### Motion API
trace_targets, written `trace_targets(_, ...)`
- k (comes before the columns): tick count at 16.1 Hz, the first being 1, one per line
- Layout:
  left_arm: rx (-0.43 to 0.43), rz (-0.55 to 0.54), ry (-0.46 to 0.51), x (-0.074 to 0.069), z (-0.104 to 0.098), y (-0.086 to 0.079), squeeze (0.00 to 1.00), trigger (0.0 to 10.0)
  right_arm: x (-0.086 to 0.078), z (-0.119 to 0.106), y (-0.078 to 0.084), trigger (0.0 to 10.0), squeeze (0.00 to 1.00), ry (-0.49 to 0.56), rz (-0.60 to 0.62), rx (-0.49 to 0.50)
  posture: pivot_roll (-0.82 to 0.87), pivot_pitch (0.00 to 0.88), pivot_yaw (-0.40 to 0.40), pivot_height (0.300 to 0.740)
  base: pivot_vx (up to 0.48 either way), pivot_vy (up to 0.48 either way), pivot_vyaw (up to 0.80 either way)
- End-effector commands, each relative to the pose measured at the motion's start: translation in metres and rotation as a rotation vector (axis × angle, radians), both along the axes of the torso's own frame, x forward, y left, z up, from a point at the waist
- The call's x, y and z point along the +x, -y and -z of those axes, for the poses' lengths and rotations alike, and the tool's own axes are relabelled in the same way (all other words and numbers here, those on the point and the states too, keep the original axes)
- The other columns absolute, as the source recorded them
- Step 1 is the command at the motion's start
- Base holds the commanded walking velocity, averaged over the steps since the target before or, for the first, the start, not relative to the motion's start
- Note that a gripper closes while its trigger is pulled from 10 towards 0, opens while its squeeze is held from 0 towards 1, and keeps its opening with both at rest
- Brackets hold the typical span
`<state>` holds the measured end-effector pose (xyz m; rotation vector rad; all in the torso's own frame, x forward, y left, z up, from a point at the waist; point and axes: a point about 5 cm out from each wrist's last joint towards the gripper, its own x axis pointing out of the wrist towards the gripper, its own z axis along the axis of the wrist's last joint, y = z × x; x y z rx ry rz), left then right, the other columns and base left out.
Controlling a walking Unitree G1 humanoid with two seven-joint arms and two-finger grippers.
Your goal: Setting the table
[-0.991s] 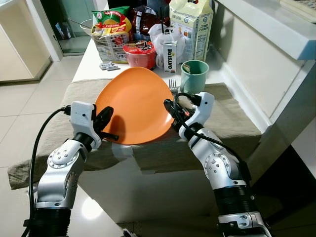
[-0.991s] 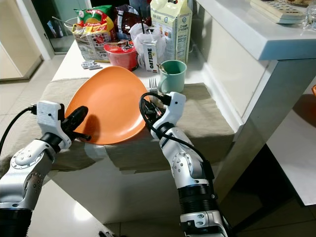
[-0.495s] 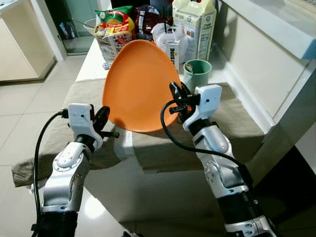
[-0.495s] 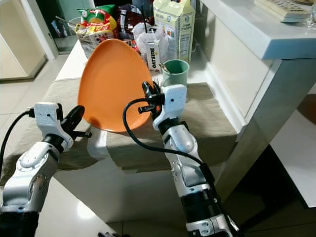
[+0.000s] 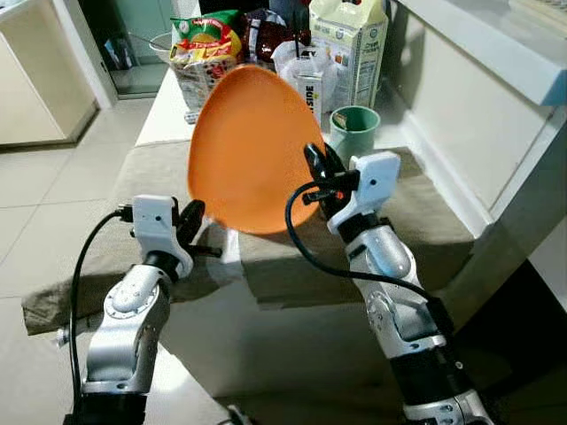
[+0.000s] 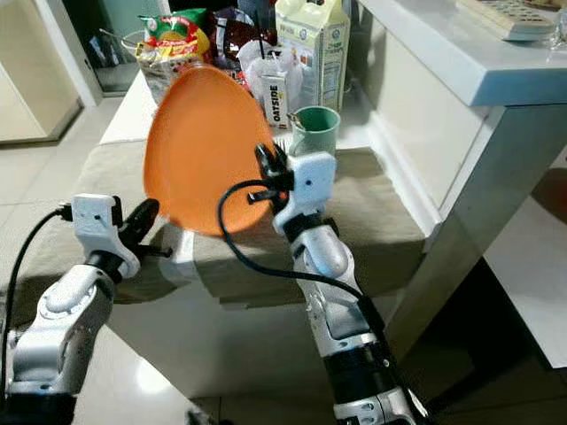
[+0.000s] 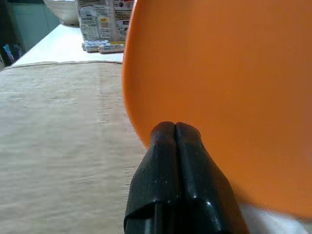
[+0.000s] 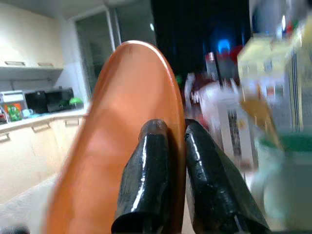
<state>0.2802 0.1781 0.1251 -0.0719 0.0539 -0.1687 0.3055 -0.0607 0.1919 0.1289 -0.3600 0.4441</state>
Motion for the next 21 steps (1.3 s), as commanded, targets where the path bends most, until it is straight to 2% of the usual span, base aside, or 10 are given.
trace_targets(1,0.018,-0.002,0.013,-0.001,-0.002,0.002,0.0,10.0,0.001,-0.013,0.007,0.0,0.09,0.074,0.037,-0.033,-0.09,0.016,0.093,0.74,0.0,0.0,0.0)
trace_targets(6,0.009,-0.006,0.013,-0.002,-0.001,0.006,0.0,10.0,0.006,-0.027,0.016,0.0,0.09,0.151,0.08,-0.046,-0.09,0.012,0.091,0.74,0.0,0.0,0.0)
trace_targets(8,0.006,0.0,0.016,-0.003,-0.001,0.009,0.0,10.0,0.007,-0.043,0.021,0.0,0.09,0.234,0.123,-0.056,-0.09,0.014,0.089,0.74,0.0,0.0,0.0)
trace_targets(12,-0.011,0.002,0.019,-0.006,0.001,0.014,0.0,10.0,0.005,-0.065,0.022,0.0,0.09,0.366,0.151,-0.083,-0.09,0.007,0.082,0.74,0.0,0.0,0.0)
trace_targets(14,-0.028,-0.007,0.025,-0.007,0.001,0.016,0.0,10.0,0.005,-0.069,0.018,0.0,0.09,0.39,0.142,-0.077,-0.09,0.004,0.082,0.74,0.0,0.0,0.0)
trace_targets(17,-0.023,-0.043,0.107,-0.01,-0.007,0.012,0.0,10.0,0.0,-0.078,0.012,0.0,0.09,0.452,0.124,-0.073,-0.09,0.0,0.084,0.74,0.0,0.0,0.0)
trace_targets(20,-0.016,-0.065,0.171,-0.013,-0.023,0.004,0.0,10.0,0.0,-0.08,0.013,0.0,0.09,0.47,0.126,-0.079,-0.09,0.0,0.082,0.74,0.0,0.0,0.0)
trace_targets(21,-0.003,-0.064,0.228,-0.016,-0.04,0.0,0.0,10.0,0.0,-0.077,0.013,0.0,0.09,0.471,0.126,-0.086,-0.08,0.0,0.083,0.74,0.0,0.0,0.0)
